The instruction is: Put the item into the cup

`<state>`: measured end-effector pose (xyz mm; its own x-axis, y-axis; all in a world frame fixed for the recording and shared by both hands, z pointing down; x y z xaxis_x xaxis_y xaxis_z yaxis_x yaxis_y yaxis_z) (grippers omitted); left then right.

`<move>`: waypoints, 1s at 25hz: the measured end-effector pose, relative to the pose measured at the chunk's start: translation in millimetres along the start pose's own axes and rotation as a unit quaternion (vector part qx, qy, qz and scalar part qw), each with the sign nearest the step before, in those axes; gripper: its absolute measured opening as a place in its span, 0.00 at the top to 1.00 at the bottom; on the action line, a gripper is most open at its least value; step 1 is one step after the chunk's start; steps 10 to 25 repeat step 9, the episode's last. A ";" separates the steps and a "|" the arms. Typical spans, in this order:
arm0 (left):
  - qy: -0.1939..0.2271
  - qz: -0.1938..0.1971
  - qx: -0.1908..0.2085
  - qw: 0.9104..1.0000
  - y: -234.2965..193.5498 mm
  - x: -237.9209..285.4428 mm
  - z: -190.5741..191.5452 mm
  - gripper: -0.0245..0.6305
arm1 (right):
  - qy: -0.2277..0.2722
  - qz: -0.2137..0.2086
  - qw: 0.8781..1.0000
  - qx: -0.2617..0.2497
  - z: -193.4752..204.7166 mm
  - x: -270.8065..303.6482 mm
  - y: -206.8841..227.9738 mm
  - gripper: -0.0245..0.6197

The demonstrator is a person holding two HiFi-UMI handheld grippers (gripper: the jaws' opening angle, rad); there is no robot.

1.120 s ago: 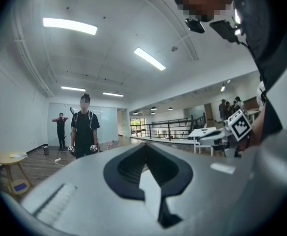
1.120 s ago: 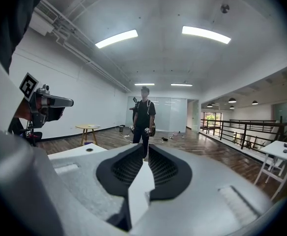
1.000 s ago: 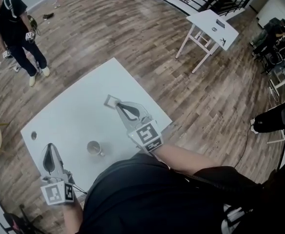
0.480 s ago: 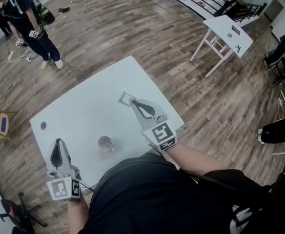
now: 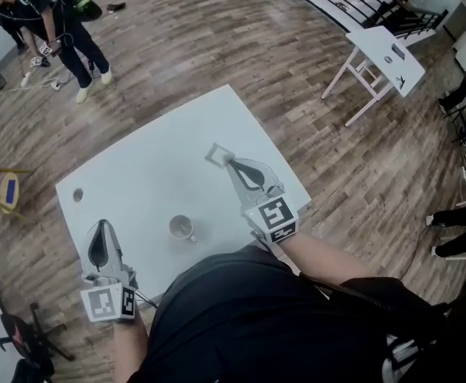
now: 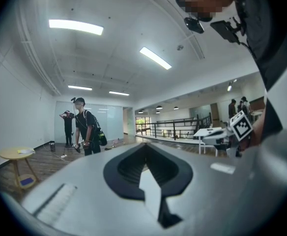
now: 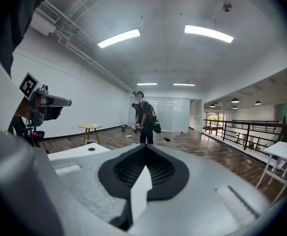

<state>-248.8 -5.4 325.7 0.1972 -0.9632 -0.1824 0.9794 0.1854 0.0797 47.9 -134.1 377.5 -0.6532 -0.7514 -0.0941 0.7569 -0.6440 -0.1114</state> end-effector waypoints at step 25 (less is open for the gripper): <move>0.002 0.016 0.002 1.000 3.9 12.9 -0.2 0.96 | 0.005 0.016 1.000 -0.002 -3.3 -3.6 9.3 0.96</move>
Point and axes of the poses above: the fingertips, and each gripper's own axes: x forward along the fingers, y to its right, z out of its underside, the point moved 4 cm from there along -x, backward along the fingers, and after that the axes turned 14 degrees about y, right-handed, at the moved point
